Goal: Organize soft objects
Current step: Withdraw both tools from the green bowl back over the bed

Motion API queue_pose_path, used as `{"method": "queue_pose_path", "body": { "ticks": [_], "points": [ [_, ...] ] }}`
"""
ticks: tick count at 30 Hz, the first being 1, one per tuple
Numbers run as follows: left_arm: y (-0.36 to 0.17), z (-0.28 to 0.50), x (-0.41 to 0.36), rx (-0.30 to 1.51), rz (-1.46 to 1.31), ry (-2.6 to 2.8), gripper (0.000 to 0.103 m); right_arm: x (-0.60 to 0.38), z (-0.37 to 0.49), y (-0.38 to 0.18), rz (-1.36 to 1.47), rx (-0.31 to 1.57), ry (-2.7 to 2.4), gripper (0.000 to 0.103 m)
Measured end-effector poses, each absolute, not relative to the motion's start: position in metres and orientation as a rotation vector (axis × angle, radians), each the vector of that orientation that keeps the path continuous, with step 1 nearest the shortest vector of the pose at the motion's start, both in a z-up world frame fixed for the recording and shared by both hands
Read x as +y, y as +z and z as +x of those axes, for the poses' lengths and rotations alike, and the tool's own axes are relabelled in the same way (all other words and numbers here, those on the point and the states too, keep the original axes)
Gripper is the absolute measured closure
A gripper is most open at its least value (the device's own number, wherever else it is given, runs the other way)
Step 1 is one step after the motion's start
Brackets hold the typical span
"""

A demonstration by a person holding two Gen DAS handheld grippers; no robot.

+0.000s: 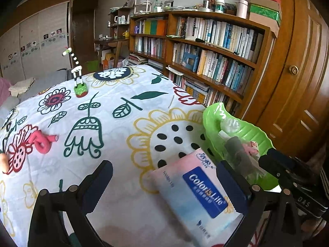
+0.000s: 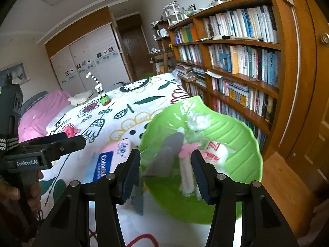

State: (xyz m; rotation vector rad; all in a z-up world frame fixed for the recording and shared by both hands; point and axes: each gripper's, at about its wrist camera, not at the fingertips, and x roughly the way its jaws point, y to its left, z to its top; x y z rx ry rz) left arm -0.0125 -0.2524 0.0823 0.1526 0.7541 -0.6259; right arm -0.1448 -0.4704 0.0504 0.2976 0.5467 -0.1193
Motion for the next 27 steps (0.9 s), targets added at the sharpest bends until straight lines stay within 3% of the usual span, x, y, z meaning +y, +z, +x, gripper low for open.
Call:
{"method": "queue_pose_path", "body": {
  "ticks": [27],
  "points": [
    [0.069, -0.02, -0.169, 0.775, 0.042, -0.573, 0.001, -0.368, -0.155, 0.057, 0.143, 0.645, 0.138, 0.05]
  ]
}}
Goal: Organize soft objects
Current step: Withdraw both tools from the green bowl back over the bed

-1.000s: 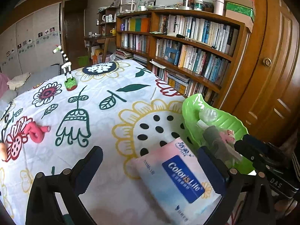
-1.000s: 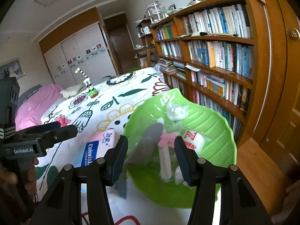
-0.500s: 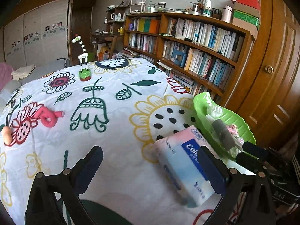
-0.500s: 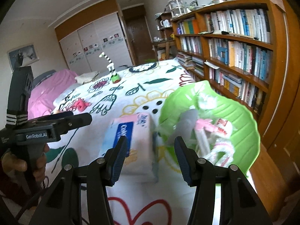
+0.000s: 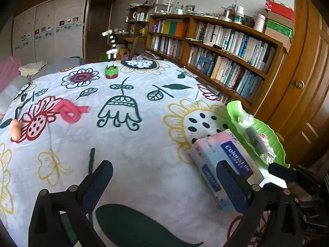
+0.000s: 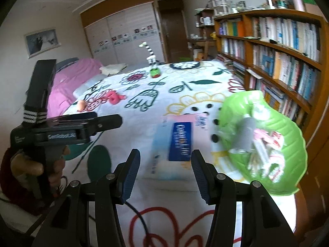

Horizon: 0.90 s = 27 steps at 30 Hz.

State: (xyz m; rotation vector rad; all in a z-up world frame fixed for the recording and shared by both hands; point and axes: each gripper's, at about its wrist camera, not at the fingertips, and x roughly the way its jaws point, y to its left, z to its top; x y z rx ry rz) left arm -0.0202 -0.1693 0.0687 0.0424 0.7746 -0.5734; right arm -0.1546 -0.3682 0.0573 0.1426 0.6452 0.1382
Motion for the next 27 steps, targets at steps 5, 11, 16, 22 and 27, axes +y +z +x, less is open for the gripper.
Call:
{"method": "queue_pose_path", "body": {
  "ticks": [5, 11, 16, 22, 27],
  "points": [
    [0.063, -0.017, -0.153, 0.791, 0.018, -0.549, 0.001, -0.352, -0.15, 0.057, 0.122, 0.656, 0.183, 0.05],
    [0.057, -0.013, -0.135, 0.809, -0.015, -0.524, 0.001, -0.336, -0.137, 0.061, 0.102, 0.656, 0.217, 0.05],
    [0.053, -0.009, -0.117, 0.818, -0.045, -0.498, 0.001, -0.323, -0.126, 0.065, 0.084, 0.652, 0.253, 0.05],
    [0.049, -0.002, -0.091, 0.826, -0.069, -0.448, 0.001, -0.304, -0.106, 0.068, 0.061, 0.656, 0.27, 0.048],
    [0.045, 0.006, -0.069, 0.831, -0.078, -0.385, 0.001, -0.285, -0.087, 0.072, 0.042, 0.658, 0.282, 0.046]
  ]
}}
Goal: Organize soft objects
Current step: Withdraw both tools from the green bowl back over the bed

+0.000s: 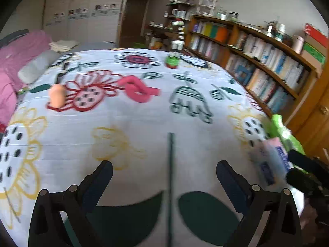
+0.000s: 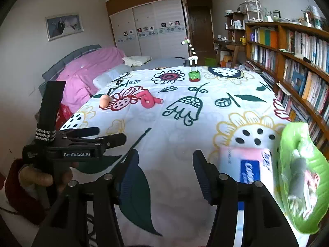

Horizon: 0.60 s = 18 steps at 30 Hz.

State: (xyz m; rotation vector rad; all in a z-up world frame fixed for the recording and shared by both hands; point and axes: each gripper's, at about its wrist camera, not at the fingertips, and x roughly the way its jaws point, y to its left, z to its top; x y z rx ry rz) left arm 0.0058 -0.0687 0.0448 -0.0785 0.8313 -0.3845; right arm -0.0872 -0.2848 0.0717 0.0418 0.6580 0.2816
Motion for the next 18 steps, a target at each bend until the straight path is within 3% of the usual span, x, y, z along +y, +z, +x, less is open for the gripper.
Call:
{"method": "queue_pose_path", "body": {
  "ticks": [18],
  "points": [
    [0.049, 0.046, 0.01, 0.791, -0.032, -0.119, 0.0, -0.242, -0.031, 0.071, 0.042, 0.752, 0.293, 0.046]
  ]
}}
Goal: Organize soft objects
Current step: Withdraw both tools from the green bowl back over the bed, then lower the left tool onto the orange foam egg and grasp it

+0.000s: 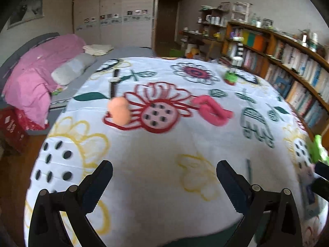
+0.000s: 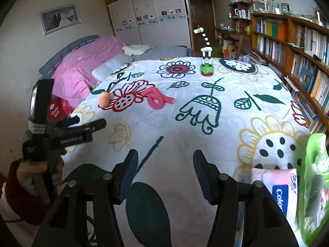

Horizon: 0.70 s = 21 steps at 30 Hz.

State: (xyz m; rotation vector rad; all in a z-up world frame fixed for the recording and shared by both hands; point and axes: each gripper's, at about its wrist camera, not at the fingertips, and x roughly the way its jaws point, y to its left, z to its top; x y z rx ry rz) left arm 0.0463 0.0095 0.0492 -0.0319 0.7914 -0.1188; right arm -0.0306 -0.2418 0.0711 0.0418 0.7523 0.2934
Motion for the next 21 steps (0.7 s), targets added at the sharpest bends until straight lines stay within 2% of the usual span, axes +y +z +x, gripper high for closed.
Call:
{"method": "queue_pose_path", "body": {
  "ticks": [21],
  "points": [
    [0.037, 0.149, 0.067, 0.83, -0.044, 0.119, 0.0, -0.219, 0.014, 0.07, -0.042, 0.834, 0.316, 0.046]
  ]
}}
